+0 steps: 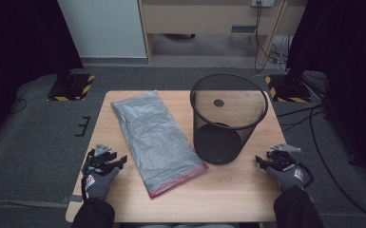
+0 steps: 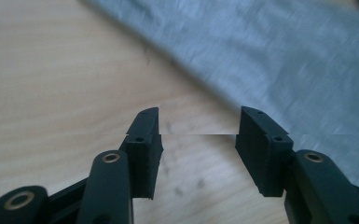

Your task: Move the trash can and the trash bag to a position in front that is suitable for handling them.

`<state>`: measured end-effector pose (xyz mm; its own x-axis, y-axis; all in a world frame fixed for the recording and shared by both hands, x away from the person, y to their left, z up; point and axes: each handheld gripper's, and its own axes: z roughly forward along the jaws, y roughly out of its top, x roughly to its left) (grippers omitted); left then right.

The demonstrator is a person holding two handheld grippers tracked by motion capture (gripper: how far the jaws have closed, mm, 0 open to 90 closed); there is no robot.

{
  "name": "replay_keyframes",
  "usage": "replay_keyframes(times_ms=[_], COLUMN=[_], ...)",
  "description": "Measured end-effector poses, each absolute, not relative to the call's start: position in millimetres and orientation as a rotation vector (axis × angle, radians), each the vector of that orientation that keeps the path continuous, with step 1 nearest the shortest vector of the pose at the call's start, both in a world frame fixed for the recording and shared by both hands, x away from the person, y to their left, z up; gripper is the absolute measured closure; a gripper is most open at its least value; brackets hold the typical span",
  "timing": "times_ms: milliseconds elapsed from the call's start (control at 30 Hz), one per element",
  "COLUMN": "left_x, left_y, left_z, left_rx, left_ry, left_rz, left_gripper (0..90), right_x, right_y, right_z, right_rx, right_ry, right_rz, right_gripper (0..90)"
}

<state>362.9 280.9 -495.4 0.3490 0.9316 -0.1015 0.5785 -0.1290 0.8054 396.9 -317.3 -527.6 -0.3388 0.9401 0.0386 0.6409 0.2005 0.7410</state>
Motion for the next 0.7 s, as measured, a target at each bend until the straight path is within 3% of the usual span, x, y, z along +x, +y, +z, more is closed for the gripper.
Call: replay_keyframes(times_ms=[200, 333, 467, 700], left_x=[364.7, 377.0, 384.9, 385.7], left_y=[245.7, 197.3, 175.4, 173.4], left_z=[-481.5, -494.9, -512.0, -525.3], left_rx=[1.802, 1.871, 1.941, 2.091], left_ry=[1.214, 1.119, 1.119, 1.135], left_rz=[0.592, 0.481, 0.458, 0.499], left_gripper=[54.2, 53.4, 52.3, 52.4], right_x=[399.5, 400.7, 401.7, 401.2], right_y=[-316.7, -315.7, -314.5, -311.6], right_z=[-510.5, -507.7, -505.1, -501.5], right_rx=[1.433, 1.424, 1.417, 1.391], right_ry=[1.935, 1.915, 1.918, 1.942], right_rz=[1.080, 1.122, 1.143, 1.149], right_gripper=[42.1, 39.8, 37.2, 36.5])
